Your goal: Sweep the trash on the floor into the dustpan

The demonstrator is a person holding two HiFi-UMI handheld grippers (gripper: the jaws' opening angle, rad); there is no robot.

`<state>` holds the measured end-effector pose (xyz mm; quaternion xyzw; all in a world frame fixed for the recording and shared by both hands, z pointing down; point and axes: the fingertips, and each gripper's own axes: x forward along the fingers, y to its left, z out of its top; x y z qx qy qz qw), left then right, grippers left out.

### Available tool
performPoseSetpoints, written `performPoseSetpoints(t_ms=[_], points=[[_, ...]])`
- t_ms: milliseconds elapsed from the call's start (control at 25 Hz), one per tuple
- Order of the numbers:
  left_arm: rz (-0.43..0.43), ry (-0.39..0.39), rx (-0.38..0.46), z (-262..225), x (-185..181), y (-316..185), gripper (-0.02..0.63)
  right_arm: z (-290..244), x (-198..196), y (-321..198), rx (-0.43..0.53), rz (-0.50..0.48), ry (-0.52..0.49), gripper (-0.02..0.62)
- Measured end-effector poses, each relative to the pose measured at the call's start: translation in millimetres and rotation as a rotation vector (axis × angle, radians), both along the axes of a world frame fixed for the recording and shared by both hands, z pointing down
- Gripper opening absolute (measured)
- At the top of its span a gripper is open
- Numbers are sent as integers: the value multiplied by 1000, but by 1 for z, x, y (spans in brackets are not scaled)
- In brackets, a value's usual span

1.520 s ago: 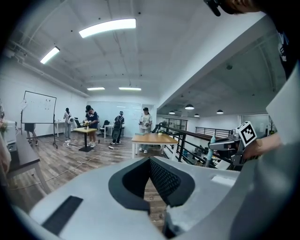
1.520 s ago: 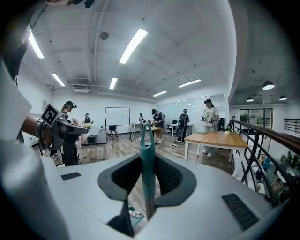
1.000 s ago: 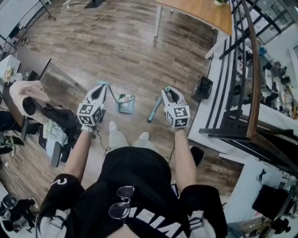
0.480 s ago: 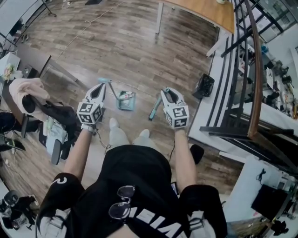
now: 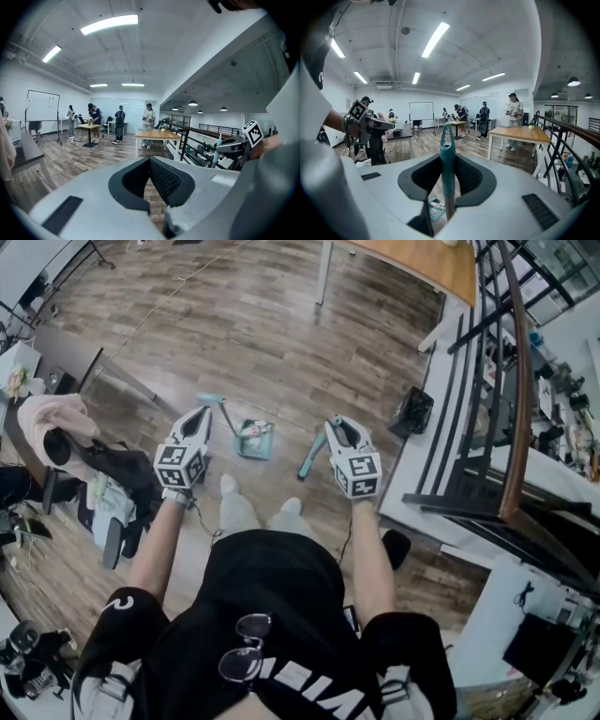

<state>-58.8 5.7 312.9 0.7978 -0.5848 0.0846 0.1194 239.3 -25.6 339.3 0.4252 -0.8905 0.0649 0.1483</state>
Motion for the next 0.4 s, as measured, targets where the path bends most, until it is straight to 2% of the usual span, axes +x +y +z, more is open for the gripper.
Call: performPoseSetpoints(t_ms=[400], points=[[1,2,-9,-1,-1,-10,0,5,-3,-9,-23,-9,13,83]])
